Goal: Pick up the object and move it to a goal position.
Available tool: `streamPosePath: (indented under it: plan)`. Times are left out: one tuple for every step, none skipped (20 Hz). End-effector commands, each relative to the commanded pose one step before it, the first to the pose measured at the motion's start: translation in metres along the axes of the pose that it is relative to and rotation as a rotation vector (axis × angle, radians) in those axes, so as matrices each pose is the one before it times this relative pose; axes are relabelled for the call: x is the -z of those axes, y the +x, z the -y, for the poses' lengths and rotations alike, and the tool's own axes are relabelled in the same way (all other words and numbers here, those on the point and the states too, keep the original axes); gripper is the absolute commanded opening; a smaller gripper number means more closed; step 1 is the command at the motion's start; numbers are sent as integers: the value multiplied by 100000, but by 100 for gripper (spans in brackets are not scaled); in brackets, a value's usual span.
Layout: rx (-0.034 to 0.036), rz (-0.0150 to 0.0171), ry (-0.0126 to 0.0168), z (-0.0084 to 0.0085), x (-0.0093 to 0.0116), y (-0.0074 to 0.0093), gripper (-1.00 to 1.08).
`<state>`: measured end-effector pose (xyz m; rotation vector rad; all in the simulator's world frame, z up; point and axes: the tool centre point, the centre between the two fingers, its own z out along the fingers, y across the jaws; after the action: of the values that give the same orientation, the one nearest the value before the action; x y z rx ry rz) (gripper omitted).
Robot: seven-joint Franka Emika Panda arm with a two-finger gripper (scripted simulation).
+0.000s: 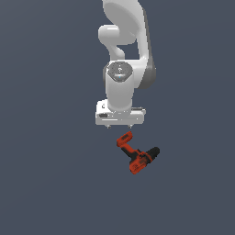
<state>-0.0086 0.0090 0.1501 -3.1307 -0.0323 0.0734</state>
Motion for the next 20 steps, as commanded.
streamPosePath:
  plan:
    - [0, 0, 0, -1, 0, 0, 108]
    - [0, 0, 0, 51, -2, 7, 108]
    - [146, 46, 99, 216, -35, 27, 108]
    - [174, 56, 119, 317, -45, 39, 108]
    - [244, 75, 159, 414, -60, 47, 108]
    - [200, 56, 119, 322, -45, 34, 108]
    - [148, 35, 75, 195, -28, 18, 108]
    - [66, 8, 17, 58, -7, 2, 108]
    - [-64, -10, -23, -67, 9, -4, 108]
    - [-119, 5, 5, -26, -1, 10, 108]
    - [-189, 24, 41, 29, -12, 30, 108]
    - [-335, 43, 72, 40, -22, 50, 108]
    - [-480, 58, 97, 50, -29, 70, 108]
    - [-621, 74, 121, 60, -37, 90, 108]
    - [-762, 91, 147, 66, -45, 108, 108]
    - [-883, 108, 171, 84, -53, 125, 108]
    - [-1013, 127, 198, 100, -62, 142, 108]
    - [-1145, 146, 222, 115, -71, 159, 108]
    - [-1278, 166, 247, 130, -80, 175, 108]
    - [-1410, 188, 271, 147, -90, 190, 108]
